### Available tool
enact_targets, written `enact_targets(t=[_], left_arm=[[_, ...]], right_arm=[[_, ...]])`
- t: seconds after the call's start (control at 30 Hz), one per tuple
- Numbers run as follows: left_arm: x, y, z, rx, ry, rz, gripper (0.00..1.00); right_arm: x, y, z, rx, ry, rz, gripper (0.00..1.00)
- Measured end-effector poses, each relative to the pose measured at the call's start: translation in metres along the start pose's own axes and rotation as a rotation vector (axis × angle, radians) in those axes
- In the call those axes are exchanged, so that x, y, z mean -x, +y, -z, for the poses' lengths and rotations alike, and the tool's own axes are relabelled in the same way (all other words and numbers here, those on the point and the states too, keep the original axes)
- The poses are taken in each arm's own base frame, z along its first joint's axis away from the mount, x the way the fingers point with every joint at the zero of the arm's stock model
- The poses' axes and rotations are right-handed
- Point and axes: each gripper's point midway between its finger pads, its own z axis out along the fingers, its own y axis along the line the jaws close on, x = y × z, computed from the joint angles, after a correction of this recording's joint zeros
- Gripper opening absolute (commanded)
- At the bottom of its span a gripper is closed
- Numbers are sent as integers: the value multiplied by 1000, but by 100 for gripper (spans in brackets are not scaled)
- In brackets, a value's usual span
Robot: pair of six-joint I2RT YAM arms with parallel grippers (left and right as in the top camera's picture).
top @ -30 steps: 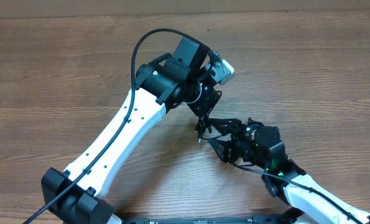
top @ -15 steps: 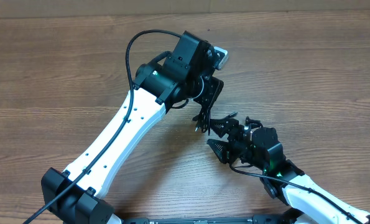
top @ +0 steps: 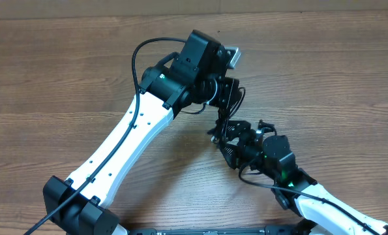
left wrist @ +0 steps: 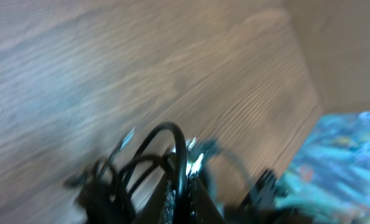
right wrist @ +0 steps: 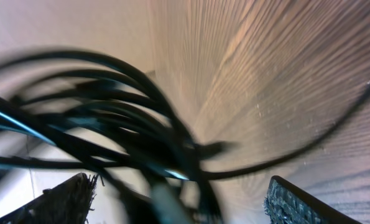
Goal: Untangle cables
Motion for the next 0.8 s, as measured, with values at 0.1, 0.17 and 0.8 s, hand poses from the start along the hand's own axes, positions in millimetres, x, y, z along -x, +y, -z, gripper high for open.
enact_targets(t=[0.1, 0.17, 0.8], left_arm=[[17, -10, 1, -45, -63, 20, 4], [26, -13, 3, -64, -95, 40, 4], [61, 84, 50, 76, -227, 373, 4]], right_arm=[[-18, -4, -3, -11, 44, 80, 87], [-24, -8, -4, -27, 57, 127, 88], [-19, -65, 3, -266, 55, 245, 94]])
